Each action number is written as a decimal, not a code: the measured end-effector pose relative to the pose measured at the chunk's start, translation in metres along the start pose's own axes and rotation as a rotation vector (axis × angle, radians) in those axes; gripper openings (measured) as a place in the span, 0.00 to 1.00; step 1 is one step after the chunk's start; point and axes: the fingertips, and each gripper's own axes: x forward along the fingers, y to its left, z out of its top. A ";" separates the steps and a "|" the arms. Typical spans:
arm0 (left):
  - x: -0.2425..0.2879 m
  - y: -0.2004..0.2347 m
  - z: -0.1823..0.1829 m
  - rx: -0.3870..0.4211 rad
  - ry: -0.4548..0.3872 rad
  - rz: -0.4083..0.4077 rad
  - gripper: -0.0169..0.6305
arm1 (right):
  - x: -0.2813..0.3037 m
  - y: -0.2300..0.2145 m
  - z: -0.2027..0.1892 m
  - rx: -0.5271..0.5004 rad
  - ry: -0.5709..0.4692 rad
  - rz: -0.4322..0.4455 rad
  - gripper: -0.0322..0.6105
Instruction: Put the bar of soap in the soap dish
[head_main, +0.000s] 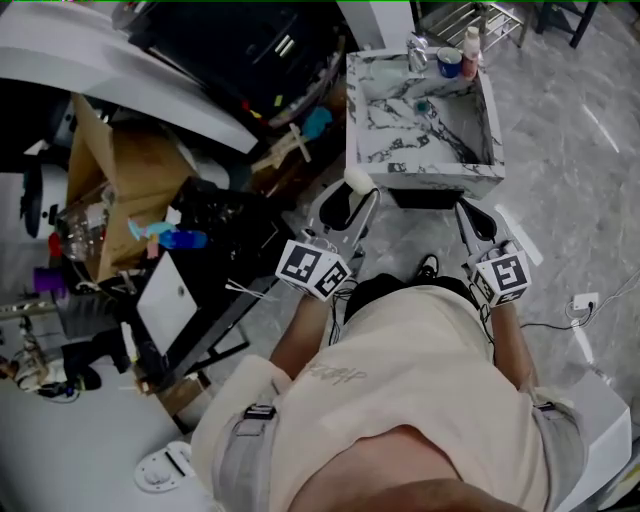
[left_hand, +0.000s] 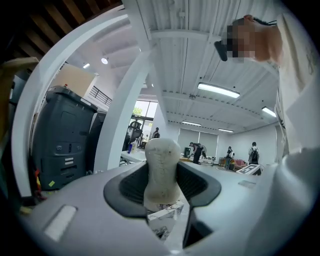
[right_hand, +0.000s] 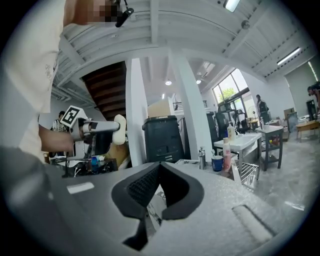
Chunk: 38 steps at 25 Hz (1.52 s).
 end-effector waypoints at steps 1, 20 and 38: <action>0.004 0.004 0.000 -0.011 0.002 0.002 0.33 | 0.003 0.000 -0.002 0.009 0.006 0.006 0.05; 0.116 0.107 0.010 -0.058 0.032 -0.112 0.33 | 0.100 -0.066 0.013 0.013 0.094 -0.101 0.05; 0.201 0.207 0.002 0.053 0.131 -0.209 0.33 | 0.170 -0.109 0.047 0.005 0.026 -0.289 0.05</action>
